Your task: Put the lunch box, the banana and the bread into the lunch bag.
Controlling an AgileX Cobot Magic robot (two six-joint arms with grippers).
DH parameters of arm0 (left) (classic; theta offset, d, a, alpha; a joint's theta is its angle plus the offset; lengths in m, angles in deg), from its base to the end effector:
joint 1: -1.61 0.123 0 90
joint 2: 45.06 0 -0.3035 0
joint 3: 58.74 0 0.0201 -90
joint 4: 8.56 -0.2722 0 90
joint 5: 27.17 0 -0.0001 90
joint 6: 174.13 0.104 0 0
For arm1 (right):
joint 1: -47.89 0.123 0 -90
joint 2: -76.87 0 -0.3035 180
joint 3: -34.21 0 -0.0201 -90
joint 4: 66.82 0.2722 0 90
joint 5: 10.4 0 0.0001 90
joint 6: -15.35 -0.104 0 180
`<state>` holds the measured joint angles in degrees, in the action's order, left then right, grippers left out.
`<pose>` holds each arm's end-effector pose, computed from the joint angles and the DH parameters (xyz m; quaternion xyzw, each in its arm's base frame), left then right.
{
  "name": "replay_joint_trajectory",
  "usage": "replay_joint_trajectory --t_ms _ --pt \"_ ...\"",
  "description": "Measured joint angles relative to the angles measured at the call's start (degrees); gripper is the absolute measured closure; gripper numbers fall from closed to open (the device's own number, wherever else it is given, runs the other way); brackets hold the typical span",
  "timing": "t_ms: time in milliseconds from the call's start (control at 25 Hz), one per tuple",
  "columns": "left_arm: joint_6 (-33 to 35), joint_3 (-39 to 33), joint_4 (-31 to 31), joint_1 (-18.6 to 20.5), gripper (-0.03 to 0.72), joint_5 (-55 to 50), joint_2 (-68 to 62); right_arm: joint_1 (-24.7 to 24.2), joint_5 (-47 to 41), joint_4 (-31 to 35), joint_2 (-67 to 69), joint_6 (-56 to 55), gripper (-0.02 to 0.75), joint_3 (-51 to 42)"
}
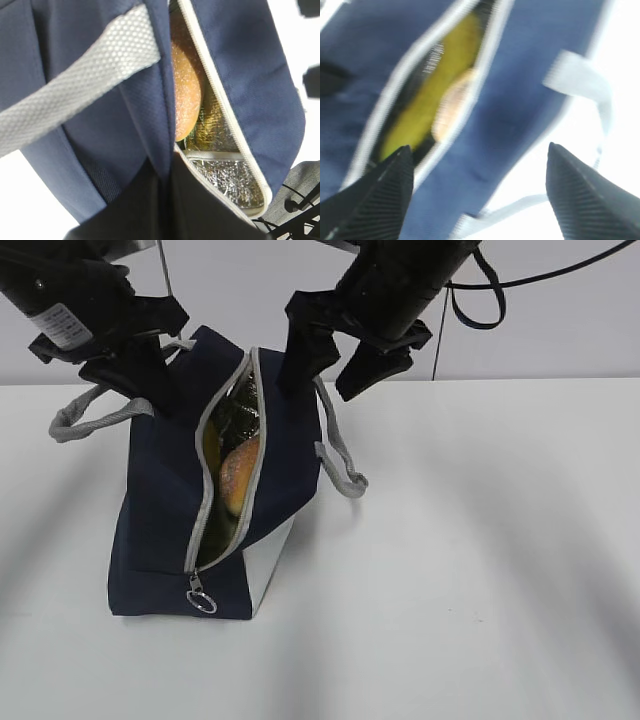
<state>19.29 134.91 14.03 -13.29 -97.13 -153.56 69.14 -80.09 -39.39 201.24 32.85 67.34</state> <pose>0.3740 -0.1384 0.3149 0.1969 0.9528 -0.1929 0.1271 0.4292 0.2151 0.3004 -0.2760 0.9185 0.2381 0.1532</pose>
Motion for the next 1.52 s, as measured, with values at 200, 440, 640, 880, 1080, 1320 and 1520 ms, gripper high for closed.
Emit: replay_joint_trajectory --t_ms 200,440,640,880,1080,1320,1520 --pt "0.0 0.0 0.0 0.0 0.69 0.0 0.0 0.0 -0.5 -4.5 0.0 -3.6 0.151 0.3" --pt "0.0 0.0 0.0 0.0 0.69 0.0 0.0 0.0 -0.6 2.5 3.5 -3.6 0.153 0.3" --pt "0.0 0.0 0.0 0.0 0.69 -0.1 0.0 0.0 -0.6 3.8 6.1 -3.6 0.267 0.3" --pt "0.0 0.0 0.3 0.0 0.69 -0.1 0.0 0.0 -0.6 5.0 6.1 -2.1 0.694 0.3" --pt "0.0 0.0 3.4 -0.1 0.69 -0.1 0.0 0.0 -0.6 5.7 6.1 -1.7 0.744 0.3" --pt "0.0 0.0 8.2 -3.8 0.69 1.7 0.0 0.0 -1.4 0.7 1.4 -2.1 0.749 0.3" --pt "0.0 0.0 9.7 -9.9 0.69 8.7 0.0 -0.8 -2.2 -6.4 -3.7 -3.6 0.75 0.3"
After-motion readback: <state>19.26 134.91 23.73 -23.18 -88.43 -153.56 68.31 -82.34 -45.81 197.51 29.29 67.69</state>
